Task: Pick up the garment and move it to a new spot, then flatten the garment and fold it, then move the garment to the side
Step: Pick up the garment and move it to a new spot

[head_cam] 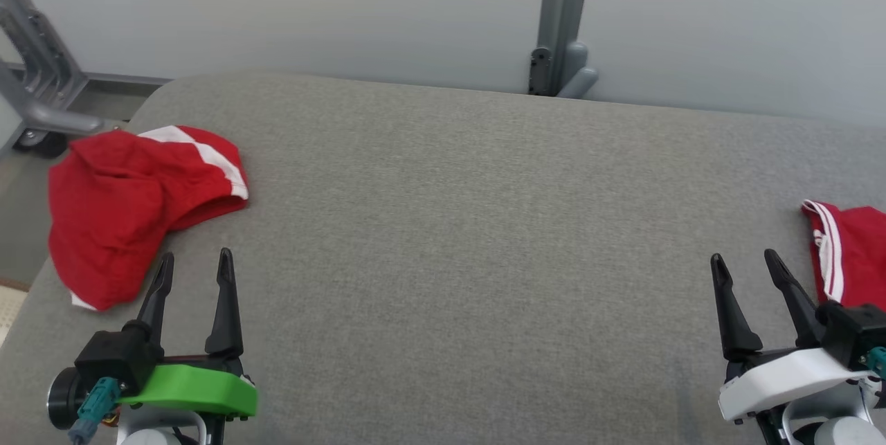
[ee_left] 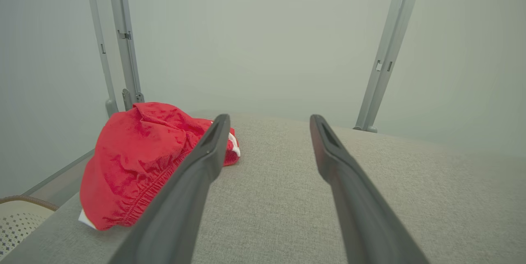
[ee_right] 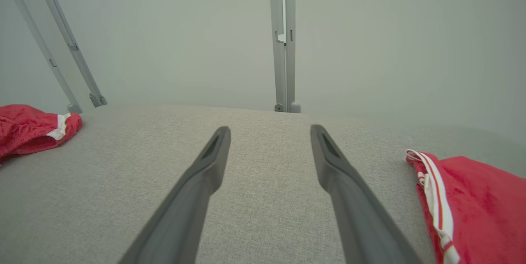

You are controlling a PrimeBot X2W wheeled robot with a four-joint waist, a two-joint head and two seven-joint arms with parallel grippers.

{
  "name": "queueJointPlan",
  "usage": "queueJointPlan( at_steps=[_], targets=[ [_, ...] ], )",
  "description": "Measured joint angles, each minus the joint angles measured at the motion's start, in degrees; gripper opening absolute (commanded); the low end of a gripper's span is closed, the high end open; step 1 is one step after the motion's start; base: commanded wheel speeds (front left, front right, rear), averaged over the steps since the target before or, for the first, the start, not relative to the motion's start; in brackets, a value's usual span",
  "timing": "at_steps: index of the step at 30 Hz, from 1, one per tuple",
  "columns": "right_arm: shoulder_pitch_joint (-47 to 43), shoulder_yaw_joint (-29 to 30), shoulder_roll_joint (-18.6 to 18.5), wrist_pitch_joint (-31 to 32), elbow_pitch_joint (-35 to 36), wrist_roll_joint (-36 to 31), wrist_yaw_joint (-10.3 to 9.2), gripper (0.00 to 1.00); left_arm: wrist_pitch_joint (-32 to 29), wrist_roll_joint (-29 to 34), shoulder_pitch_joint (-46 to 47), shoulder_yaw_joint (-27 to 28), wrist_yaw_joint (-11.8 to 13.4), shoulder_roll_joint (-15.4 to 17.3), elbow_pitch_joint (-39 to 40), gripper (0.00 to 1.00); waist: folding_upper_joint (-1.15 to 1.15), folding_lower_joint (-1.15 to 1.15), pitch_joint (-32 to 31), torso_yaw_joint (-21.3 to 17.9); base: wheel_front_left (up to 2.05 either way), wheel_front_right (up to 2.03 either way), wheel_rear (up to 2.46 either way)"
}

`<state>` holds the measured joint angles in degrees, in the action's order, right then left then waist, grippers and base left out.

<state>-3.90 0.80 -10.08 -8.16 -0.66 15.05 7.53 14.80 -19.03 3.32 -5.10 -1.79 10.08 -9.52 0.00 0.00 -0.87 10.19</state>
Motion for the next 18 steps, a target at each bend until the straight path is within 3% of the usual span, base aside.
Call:
queueJointPlan(
  at_steps=[11, 18],
  targets=[
    [3.52, -3.0, -0.87, -1.04, -2.13, 1.23, 0.0, 1.0, 0.07, 0.87, 0.86, 0.88, -0.97, -0.74, -0.86, 1.0, 0.0, 0.0, -0.39, 10.8, 0.0, 0.0, 0.0],
    [4.66, -3.53, -1.0, -2.01, -3.79, 1.62, 0.0, 1.0, 0.07, 1.02, 0.83, 1.26, -1.34, -1.1, -0.85, 1.0, 0.0, 0.0, -0.57, 15.16, 0.0, 0.0, 0.0]
  ],
)
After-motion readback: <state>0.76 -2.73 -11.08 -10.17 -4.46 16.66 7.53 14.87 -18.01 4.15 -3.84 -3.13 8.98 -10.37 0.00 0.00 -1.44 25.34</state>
